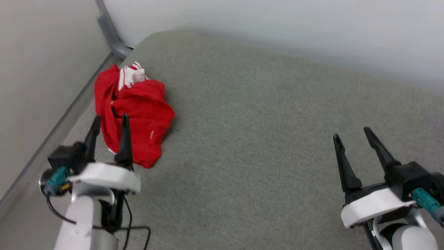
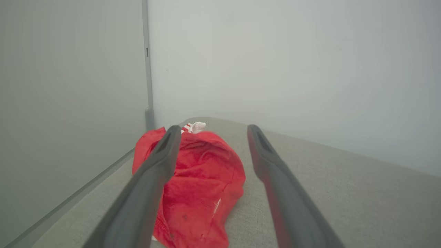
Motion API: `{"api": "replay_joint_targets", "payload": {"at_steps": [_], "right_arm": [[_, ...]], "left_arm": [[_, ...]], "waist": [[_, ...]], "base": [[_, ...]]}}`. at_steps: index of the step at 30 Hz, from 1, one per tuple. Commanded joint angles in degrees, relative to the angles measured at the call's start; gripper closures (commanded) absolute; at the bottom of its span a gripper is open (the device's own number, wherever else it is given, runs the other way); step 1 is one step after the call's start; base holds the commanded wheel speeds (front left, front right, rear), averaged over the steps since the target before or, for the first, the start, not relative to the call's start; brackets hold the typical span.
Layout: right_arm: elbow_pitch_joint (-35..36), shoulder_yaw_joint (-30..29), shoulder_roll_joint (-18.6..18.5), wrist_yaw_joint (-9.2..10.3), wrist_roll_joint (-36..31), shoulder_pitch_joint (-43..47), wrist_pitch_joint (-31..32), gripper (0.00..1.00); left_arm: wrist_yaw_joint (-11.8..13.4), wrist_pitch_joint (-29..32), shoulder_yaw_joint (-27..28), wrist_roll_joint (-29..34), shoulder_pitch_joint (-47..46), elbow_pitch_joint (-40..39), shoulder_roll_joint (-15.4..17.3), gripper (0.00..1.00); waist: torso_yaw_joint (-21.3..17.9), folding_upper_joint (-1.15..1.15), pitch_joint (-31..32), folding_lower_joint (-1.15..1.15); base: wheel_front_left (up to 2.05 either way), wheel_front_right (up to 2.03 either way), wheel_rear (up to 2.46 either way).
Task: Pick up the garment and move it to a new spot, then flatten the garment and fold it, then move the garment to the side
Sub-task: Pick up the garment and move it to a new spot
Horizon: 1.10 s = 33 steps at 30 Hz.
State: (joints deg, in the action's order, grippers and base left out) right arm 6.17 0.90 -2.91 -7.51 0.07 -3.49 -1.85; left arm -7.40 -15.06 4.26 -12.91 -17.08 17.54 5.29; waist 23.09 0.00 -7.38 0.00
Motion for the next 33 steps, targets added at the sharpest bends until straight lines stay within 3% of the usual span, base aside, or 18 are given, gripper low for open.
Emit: {"api": "replay_joint_targets", "payload": {"at_steps": [1, 5, 9, 22, 28, 32, 33], "right_arm": [[0.6, -0.1, 0.0, 0.04, -0.6, -1.0, 0.3, 0.00], [2.2, -0.1, 0.0, 0.04, -1.8, -3.0, 1.2, 0.00], [3.3, 0.0, 0.0, 0.04, -2.6, -5.2, 1.6, 0.00], [2.6, 0.8, 0.0, 0.04, -2.5, -9.6, 0.1, 0.00], [1.5, 1.3, 0.0, 0.04, -2.1, -10.9, -0.7, 0.00], [0.4, 1.6, 0.0, 0.04, -2.0, -12.0, -0.9, 0.00], [0.2, 1.7, 0.0, 0.04, -2.1, -12.2, -1.0, 0.00]], "left_arm": [[-0.1, -0.1, 0.2, -0.4, -2.2, 0.8, 0.7, 0.00], [-0.1, 0.9, 0.5, -3.0, -9.9, 5.8, 3.7, 0.00], [-0.1, 4.6, -1.0, -7.2, -18.3, 12.2, 9.0, 0.00], [-0.1, 33.3, -3.3, -21.8, -28.9, 25.7, 21.9, 0.00], [0.5, 46.6, -5.0, -23.5, -28.7, 31.0, 23.1, 0.00], [0.9, 53.3, -5.9, -24.8, -27.3, 33.9, 21.4, 0.00], [1.0, 54.0, -6.0, -25.2, -27.1, 34.3, 20.9, 0.14]], "waist": [[-2.1, 0.00, -3.3, 0.00], [-4.2, 0.00, -7.4, 0.00], [-6.8, 0.00, -12.1, 0.00], [-11.3, 0.00, -20.0, 0.00], [-12.1, 0.00, -21.5, 0.00], [-12.6, 0.00, -21.9, 0.00], [-12.7, 0.00, -21.8, 0.00]], "base": [[0.00, 0.00, 0.00], [0.00, 0.00, 0.00], [0.00, 0.00, 0.00], [0.00, 0.00, 0.00], [0.00, 0.00, 0.00], [0.00, 0.00, 0.00], [0.00, 0.00, 0.00]]}}
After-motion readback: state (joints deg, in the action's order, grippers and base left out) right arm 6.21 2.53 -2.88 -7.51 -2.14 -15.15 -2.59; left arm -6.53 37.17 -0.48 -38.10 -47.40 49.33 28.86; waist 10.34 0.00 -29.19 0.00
